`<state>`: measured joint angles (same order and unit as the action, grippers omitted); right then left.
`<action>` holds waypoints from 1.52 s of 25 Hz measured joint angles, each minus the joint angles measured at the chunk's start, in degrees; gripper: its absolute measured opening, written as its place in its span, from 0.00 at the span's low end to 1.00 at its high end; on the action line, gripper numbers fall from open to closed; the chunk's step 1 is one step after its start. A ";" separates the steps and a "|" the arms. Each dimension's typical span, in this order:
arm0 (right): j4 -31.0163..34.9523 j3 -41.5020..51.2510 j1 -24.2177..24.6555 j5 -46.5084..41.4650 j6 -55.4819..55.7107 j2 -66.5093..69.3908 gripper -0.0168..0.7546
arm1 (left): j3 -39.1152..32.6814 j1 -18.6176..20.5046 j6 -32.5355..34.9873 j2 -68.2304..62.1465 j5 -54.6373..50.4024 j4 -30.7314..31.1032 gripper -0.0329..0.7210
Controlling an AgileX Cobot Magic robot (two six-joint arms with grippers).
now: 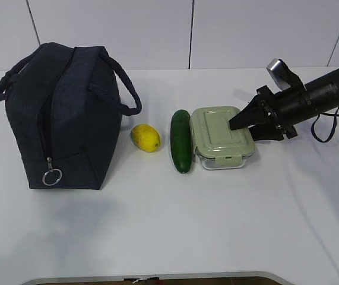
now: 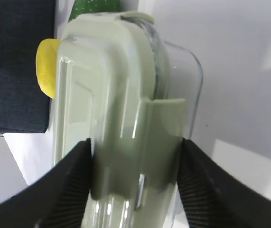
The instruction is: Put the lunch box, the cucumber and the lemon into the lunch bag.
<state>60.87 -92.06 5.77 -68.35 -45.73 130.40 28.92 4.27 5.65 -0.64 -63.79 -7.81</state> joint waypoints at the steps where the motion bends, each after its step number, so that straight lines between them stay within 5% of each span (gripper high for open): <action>1: 0.00 0.00 0.00 0.00 0.00 0.00 0.59 | 0.00 0.00 0.00 0.00 0.00 0.00 0.36; 38: 0.64 0.00 0.00 0.00 1.11 0.00 0.51 | 0.00 0.00 0.00 0.00 0.00 0.00 0.36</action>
<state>61.51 -92.06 5.77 -68.35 -44.63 130.40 28.92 4.27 5.65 -0.64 -63.79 -7.81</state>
